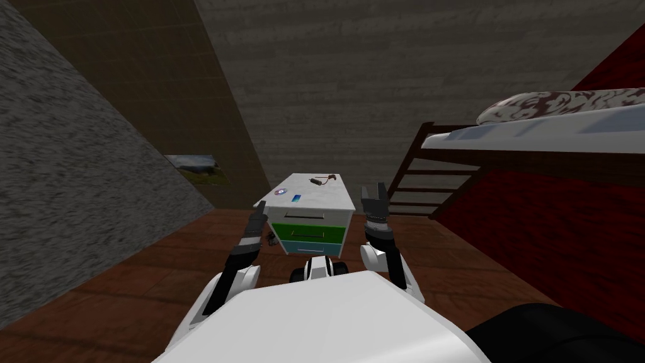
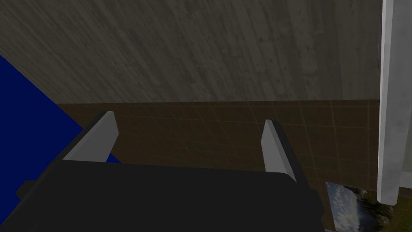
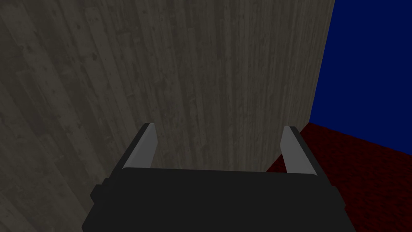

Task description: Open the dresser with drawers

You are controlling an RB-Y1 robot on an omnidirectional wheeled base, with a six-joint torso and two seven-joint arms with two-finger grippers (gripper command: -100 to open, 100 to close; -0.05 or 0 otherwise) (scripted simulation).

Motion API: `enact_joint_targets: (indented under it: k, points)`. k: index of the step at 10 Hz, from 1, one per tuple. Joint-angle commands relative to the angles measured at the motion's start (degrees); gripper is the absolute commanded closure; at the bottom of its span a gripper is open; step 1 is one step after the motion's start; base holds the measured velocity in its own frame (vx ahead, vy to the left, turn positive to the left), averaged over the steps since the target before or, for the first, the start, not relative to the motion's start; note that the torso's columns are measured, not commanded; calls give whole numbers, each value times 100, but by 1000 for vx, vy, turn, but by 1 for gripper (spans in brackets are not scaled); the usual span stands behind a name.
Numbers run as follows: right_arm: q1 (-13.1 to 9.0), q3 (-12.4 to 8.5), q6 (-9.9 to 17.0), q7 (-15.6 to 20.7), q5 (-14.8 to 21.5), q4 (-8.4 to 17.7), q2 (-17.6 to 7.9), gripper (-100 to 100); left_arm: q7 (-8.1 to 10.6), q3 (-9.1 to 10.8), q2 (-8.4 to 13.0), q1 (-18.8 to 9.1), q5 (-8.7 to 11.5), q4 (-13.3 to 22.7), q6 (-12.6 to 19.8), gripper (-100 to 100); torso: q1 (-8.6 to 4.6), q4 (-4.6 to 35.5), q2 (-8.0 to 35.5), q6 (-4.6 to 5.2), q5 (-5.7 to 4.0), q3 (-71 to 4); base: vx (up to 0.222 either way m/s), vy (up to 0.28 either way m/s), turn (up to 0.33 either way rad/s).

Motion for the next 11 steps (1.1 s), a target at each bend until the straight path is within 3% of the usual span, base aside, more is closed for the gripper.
enact_joint_targets:
  k: [1,11]
  points:
    - [0,0,0,0,0,0,0,0,-36,-52,-16,-62,-45,296,-25,-100,0,0,0,0,0,0,-3,6,-27]
    - [0,0,0,0,0,0,0,0,-134,-200,-202,-380,-197,1579,-127,-100,1,0,-1,0,0,0,-3,6,-29]
